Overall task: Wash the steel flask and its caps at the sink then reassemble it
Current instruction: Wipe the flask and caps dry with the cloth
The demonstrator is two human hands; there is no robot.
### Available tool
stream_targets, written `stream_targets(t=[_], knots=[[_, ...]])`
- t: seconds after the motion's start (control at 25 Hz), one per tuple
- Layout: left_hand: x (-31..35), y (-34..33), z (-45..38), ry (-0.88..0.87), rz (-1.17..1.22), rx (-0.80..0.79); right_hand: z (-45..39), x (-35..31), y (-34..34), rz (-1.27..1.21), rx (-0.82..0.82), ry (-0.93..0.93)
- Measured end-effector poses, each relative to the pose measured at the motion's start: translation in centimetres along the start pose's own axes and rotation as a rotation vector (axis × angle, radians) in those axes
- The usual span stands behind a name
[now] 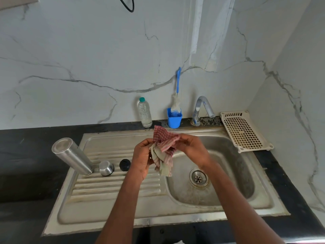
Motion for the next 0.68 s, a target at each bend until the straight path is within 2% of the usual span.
stream_targets(t=[0.12, 0.2, 0.32, 0.44, 0.6, 0.68], knots=[[-0.4, 0.2, -0.1, 0.021, -0.020, -0.197, -0.5, -0.3, 0.4, -0.238, 0.172, -0.128], [-0.3, -0.5, -0.1, 0.047, -0.018, -0.274, -0.8, -0.3, 0.4, -0.248, 0.221, -0.159], [-0.3, -1.7, -0.5, 0.019, 0.053, -0.293, -1.2, -0.2, 0.7, -0.242, 0.210, -0.157], [-0.2, -2.9, -1.0, 0.074, 0.200, -0.297, -1.8, -0.3, 1.4, -0.247, 0.175, -0.131], [0.4, -4.3, -1.9, 0.054, 0.145, -0.254, -2.8, 0.1, 1.7, -0.220, 0.140, -0.098], [0.9, -4.6, -2.8, -0.001, 0.133, -0.236, -3.3, 0.1, 1.8, -0.249, 0.200, -0.077]])
Point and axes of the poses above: each hand's wrist, its own z-axis away from the middle knuckle, its own y-axis out of the back of the hand, x = y × z, the point moved 2 cm from there along -z, towards the middle knuckle, and after that the axes turned 2 degrees about -z, right-handed, at the moved point
